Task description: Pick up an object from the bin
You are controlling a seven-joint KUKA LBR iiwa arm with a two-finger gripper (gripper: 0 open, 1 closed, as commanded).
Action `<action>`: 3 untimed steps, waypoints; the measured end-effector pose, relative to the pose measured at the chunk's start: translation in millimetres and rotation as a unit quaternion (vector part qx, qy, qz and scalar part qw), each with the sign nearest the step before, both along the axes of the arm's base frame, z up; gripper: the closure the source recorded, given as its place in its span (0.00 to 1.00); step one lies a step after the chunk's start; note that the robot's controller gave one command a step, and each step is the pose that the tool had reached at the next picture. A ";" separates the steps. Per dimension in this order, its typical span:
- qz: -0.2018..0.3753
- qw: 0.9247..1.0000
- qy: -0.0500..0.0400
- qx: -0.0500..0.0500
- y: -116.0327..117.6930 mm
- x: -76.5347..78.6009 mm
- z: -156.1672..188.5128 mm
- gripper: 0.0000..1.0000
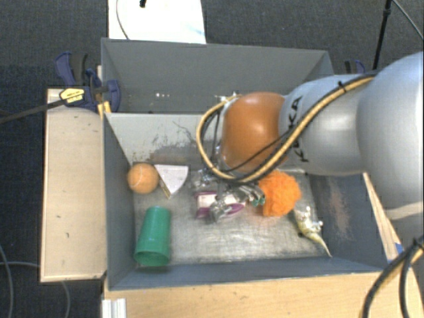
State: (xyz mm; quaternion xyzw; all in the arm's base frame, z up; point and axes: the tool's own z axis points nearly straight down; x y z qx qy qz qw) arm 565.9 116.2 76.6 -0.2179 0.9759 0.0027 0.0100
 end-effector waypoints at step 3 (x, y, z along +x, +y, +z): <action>0.028 1.000 0.011 -0.005 13.2 -48.6 125.0 1.00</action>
Offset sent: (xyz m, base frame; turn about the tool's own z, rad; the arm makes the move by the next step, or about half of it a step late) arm 0.0000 0.0000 0.0000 0.0000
